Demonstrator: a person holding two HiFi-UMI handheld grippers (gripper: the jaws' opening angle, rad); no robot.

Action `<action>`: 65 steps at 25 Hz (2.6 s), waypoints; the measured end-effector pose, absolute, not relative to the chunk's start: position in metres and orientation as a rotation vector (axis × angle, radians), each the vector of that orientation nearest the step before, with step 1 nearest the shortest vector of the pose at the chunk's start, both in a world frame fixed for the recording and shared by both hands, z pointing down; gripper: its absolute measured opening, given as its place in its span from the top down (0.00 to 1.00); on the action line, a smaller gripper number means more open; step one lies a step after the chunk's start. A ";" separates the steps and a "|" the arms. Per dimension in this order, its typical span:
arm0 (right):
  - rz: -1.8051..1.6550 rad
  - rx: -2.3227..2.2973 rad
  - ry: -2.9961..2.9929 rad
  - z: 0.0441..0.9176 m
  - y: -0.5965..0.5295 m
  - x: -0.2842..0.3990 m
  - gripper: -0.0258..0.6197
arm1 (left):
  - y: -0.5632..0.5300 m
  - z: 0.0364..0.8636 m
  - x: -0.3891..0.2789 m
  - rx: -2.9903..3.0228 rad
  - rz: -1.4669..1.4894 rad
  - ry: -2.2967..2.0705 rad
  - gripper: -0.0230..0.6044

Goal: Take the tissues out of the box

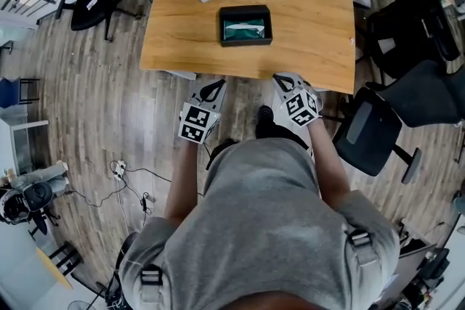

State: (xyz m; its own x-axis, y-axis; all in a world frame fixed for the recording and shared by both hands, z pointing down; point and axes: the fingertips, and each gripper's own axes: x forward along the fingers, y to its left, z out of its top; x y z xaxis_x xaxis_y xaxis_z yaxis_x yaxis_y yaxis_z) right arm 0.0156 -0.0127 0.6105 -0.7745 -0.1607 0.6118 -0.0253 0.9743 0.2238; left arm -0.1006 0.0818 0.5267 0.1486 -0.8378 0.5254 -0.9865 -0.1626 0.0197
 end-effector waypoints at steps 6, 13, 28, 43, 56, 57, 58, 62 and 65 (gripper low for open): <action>-0.304 0.043 -2.455 0.610 -0.042 0.011 0.95 | 0.059 0.526 -0.095 2.017 0.555 -1.813 0.93; -0.333 -0.003 -2.464 0.611 -0.063 0.010 0.95 | 0.043 0.529 -0.087 1.979 0.543 -1.851 0.93; -0.330 0.005 -2.468 0.614 -0.095 0.025 0.95 | 0.010 0.528 -0.076 1.995 0.564 -1.862 0.93; -0.328 0.036 -2.453 0.616 -0.122 0.008 0.95 | -0.025 0.535 -0.102 2.049 0.623 -1.814 0.93; -0.260 0.087 -2.428 0.630 -0.139 -0.024 0.95 | -0.058 0.558 -0.133 2.112 0.742 -1.683 0.93; -0.255 0.096 -2.426 0.631 -0.141 -0.027 0.95 | -0.061 0.560 -0.135 2.122 0.742 -1.672 0.93; -0.249 0.104 -2.423 0.632 -0.144 -0.028 0.95 | -0.065 0.561 -0.137 2.133 0.744 -1.660 0.93; -0.228 0.132 -2.411 0.636 -0.150 -0.033 0.95 | -0.076 0.565 -0.137 2.200 0.744 -1.583 0.93; -0.216 0.151 -2.400 0.640 -0.155 -0.037 0.95 | -0.083 0.572 -0.136 2.238 0.766 -1.510 0.92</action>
State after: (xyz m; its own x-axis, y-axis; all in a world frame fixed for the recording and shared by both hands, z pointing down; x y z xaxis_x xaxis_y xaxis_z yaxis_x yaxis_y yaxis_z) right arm -0.0370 -0.1546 0.6397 -0.7405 -0.1680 0.6507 -0.0493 0.9792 0.1967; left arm -0.1361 -0.0830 0.5715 0.2924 -0.7444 0.6003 -0.9242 -0.3813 -0.0228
